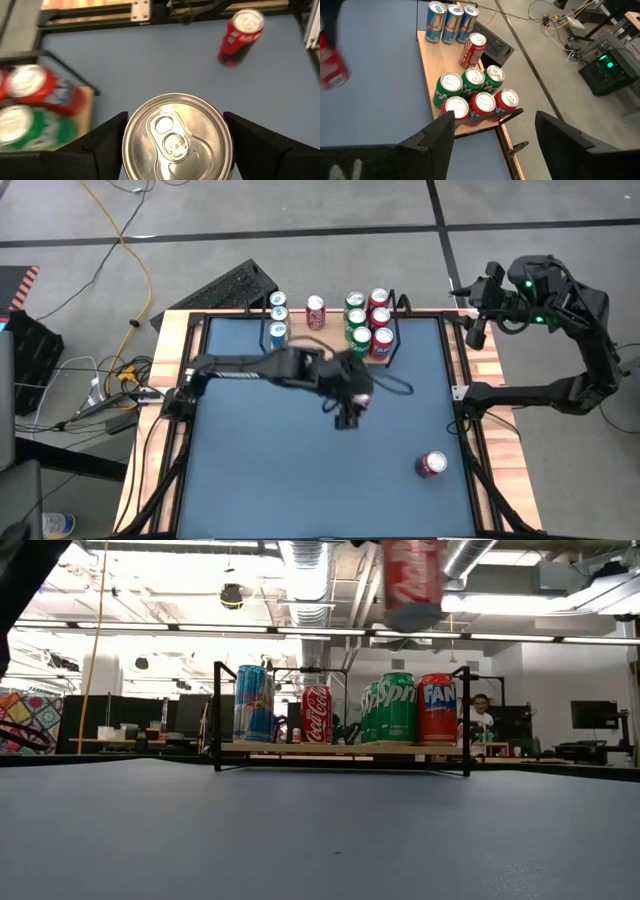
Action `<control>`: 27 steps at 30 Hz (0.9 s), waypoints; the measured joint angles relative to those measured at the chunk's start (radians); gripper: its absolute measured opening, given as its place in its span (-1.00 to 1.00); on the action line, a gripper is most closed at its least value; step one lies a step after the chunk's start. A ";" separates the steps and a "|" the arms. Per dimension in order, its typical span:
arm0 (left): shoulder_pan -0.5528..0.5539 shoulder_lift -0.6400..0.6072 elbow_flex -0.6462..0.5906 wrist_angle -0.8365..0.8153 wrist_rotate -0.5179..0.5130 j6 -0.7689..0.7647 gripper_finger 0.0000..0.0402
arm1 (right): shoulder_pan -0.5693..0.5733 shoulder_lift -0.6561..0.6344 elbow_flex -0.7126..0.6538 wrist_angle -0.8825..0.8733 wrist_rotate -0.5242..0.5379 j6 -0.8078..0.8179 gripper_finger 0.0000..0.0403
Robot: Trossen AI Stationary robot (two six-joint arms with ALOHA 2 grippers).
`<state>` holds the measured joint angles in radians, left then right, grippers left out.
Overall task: Place canned beverage on shelf
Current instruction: Put the left red white soda can on the shelf aligned with the other red white soda can
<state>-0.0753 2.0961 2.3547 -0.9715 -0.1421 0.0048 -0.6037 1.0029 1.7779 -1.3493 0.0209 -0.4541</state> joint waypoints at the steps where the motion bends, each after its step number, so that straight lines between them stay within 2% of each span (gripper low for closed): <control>1: 0.015 -0.017 0.000 -0.030 -0.001 0.027 0.37 | 0.000 0.000 0.000 0.000 0.000 0.000 0.29; 6: 0.117 -0.069 -0.006 -0.185 0.036 0.142 0.37 | 0.000 0.005 0.000 0.004 0.001 0.016 0.29; 10: 0.223 -0.094 -0.067 -0.185 0.168 0.225 0.37 | 0.000 0.020 0.000 0.024 0.002 0.061 0.29; 15: 0.360 -0.123 -0.152 -0.186 0.240 0.335 0.37 | -0.001 0.042 0.000 0.059 0.005 0.096 0.29; 20: 0.474 -0.124 -0.236 -0.104 0.322 0.393 0.37 | -0.001 0.066 0.000 0.064 0.011 0.148 0.29; 24: 0.529 -0.126 -0.304 -0.011 0.331 0.394 0.37 | -0.001 0.086 0.000 0.064 0.037 0.166 0.29; 27: 0.555 -0.125 -0.339 0.055 0.381 0.424 0.37 | -0.001 0.095 0.000 0.064 0.038 0.167 0.29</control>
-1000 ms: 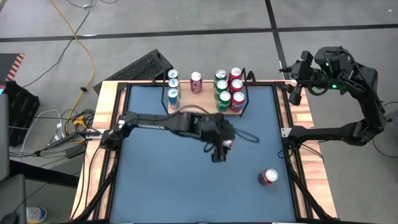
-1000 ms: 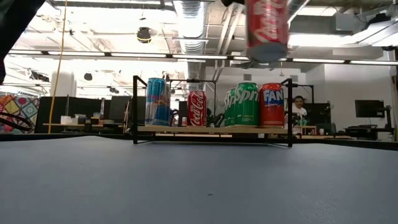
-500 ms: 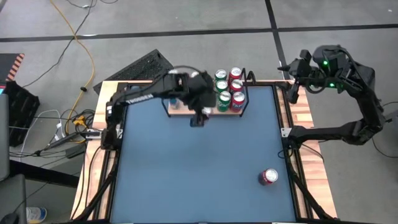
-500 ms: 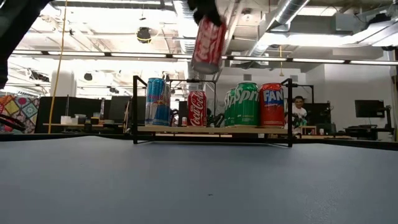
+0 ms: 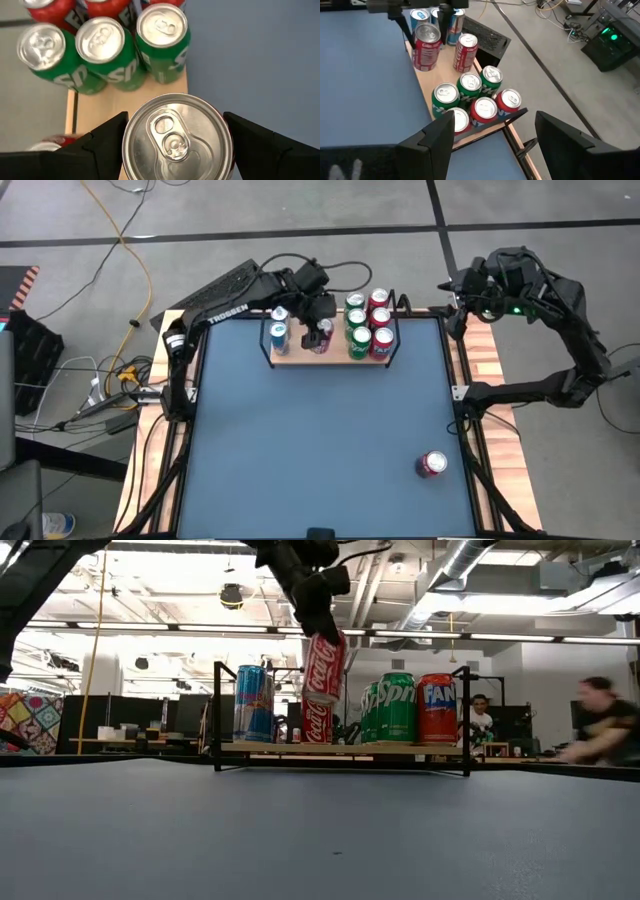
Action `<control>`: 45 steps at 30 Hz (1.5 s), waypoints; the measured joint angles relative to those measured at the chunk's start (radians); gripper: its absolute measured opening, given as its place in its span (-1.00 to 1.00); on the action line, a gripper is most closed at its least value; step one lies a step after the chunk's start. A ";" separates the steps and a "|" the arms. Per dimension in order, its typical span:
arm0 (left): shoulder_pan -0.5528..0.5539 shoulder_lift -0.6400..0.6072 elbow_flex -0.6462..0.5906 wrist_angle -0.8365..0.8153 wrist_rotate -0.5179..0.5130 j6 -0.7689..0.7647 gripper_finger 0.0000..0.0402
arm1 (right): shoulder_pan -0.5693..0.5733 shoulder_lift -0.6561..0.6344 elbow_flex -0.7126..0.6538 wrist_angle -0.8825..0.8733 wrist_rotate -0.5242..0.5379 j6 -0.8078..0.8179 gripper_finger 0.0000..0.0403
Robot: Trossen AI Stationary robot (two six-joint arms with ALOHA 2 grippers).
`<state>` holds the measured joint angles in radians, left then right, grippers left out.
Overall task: Place canned beverage on shelf
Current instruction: Put the left red white soda can on the shelf aligned with the other red white soda can
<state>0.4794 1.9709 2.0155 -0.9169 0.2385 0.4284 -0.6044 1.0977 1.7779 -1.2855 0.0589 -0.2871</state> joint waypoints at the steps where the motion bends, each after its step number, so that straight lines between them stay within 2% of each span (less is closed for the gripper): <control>1: 0.007 0.000 -0.009 0.013 0.021 0.001 0.37 | 0.000 0.001 0.000 0.000 0.000 0.000 0.29; 5: 0.013 -0.001 -0.074 0.088 0.110 -0.034 0.37 | 0.000 0.002 0.000 -0.001 0.000 -0.013 0.29; 8: -0.011 -0.002 -0.097 0.140 0.093 -0.081 0.37 | 0.000 0.001 0.000 -0.001 0.000 -0.035 0.29; 12: -0.073 -0.031 -0.098 0.223 0.055 -0.045 0.37 | 0.000 -0.004 0.000 -0.001 0.000 -0.051 0.29; 16: -0.115 -0.065 -0.097 0.343 0.073 -0.067 0.37 | 0.000 -0.011 0.000 -0.001 -0.001 -0.059 0.29; 21: -0.141 -0.118 -0.097 0.389 0.079 -0.119 0.37 | 0.000 -0.011 0.000 -0.001 -0.004 -0.063 0.29; 29: -0.196 -0.227 -0.240 0.400 0.017 -0.193 0.37 | 0.000 -0.011 0.000 0.003 -0.005 -0.084 0.29; 33: -0.177 -0.287 -0.361 0.405 -0.091 -0.100 0.37 | 0.000 -0.011 0.000 0.034 -0.005 -0.085 0.29; 38: -0.098 -0.301 -0.496 0.446 -0.105 -0.128 0.37 | 0.000 0.003 0.000 0.062 -0.006 -0.088 0.29; 41: -0.060 -0.301 -0.572 0.561 -0.133 -0.129 0.37 | 0.000 0.015 0.000 0.062 -0.006 -0.087 0.29; 45: -0.013 -0.302 -0.621 0.613 -0.132 -0.112 0.37 | 0.000 0.033 0.000 0.060 -0.006 -0.080 0.29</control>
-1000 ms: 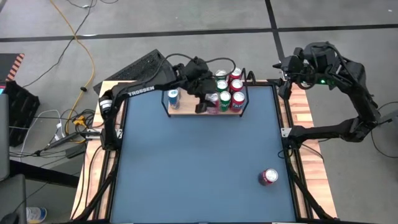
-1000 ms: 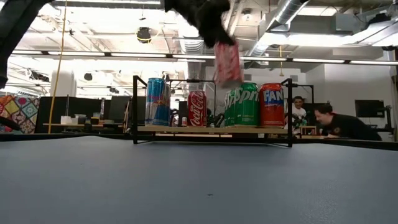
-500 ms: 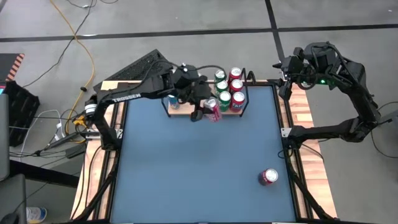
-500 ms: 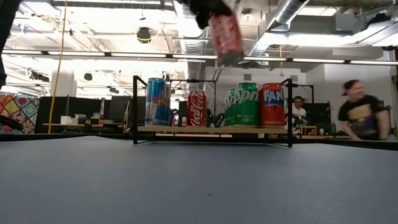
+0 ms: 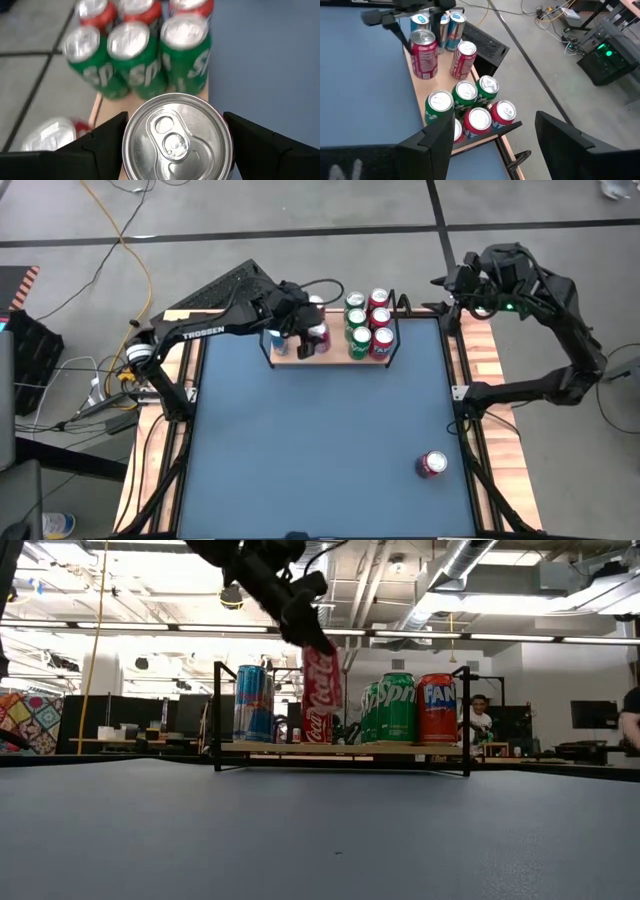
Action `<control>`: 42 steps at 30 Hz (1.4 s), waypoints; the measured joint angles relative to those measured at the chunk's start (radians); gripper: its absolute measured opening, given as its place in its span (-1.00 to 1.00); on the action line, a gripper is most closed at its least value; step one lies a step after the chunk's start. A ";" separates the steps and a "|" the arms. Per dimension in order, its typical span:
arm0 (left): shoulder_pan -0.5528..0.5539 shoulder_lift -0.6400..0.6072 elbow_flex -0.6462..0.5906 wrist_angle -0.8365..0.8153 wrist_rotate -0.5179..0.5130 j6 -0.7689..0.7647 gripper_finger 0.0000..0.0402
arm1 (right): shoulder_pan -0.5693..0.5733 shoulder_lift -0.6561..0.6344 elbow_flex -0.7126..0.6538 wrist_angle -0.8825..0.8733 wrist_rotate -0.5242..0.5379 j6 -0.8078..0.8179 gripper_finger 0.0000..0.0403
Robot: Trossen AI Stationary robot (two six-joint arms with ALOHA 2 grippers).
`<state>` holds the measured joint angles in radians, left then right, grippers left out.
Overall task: Place canned beverage on shelf
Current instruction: Put the left red white soda can on the shelf aligned with the other red white soda can
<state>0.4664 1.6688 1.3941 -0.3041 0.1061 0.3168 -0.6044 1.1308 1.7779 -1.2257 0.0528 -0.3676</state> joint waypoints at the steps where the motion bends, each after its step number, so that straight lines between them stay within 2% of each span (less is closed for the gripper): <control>1: 0.009 0.000 -0.010 0.004 0.002 0.000 0.37 | 0.000 0.004 0.000 -0.004 0.000 0.000 0.29; 11: 0.039 0.000 -0.042 -0.002 -0.020 0.040 0.37 | 0.000 0.022 0.000 -0.016 0.000 0.003 0.29; 14: 0.038 0.001 -0.042 -0.008 -0.060 0.064 0.37 | 0.000 0.022 0.000 -0.016 0.000 0.003 0.29; 20: 0.039 0.035 -0.042 0.001 -0.042 0.056 0.37 | 0.000 0.022 0.000 -0.016 0.000 0.003 0.29; 32: 0.025 0.070 -0.041 0.007 -0.112 0.048 0.38 | -0.018 0.021 0.000 -0.018 -0.001 0.003 0.29; 37: 0.026 0.070 -0.040 0.024 -0.121 0.036 0.49 | -0.041 0.021 0.000 -0.019 -0.001 0.002 0.29; 42: 0.025 0.070 -0.040 0.027 -0.111 0.035 0.50 | -0.056 0.021 0.000 -0.019 -0.001 0.002 0.29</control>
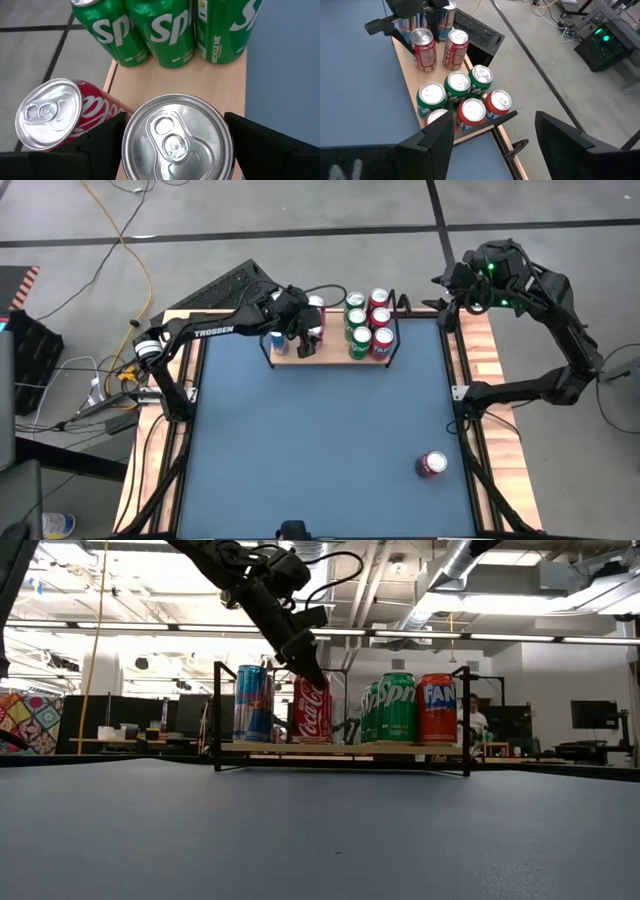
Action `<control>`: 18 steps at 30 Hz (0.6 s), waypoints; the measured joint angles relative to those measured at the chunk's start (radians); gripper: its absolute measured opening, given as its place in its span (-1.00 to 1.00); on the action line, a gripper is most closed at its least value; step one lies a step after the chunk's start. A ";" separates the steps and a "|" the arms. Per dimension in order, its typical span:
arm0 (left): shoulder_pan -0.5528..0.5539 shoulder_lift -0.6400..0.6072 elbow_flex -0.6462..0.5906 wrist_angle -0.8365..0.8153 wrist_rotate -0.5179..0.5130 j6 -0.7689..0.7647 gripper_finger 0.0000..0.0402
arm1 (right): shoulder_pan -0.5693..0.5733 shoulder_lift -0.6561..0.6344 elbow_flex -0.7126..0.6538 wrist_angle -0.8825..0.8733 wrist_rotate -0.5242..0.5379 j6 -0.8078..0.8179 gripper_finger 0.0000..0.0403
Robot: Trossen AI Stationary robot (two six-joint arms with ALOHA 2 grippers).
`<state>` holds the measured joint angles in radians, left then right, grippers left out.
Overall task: Place canned beverage on shelf
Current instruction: Put the left red white soda can on the shelf aligned with the other red white soda can
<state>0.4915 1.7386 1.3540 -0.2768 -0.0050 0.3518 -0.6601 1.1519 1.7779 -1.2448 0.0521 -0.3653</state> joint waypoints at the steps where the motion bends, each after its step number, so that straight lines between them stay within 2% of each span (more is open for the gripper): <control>1: 0.000 0.000 0.000 0.000 0.001 -0.002 0.50 | -0.003 0.000 0.000 0.000 0.000 0.000 0.29; 18: 0.002 0.000 0.000 0.046 -0.007 -0.023 0.51 | -0.005 0.000 0.000 -0.006 0.000 0.000 0.29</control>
<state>0.4931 1.7386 1.3540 -0.2307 -0.0124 0.3286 -0.6647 1.1519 1.7779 -1.2509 0.0521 -0.3653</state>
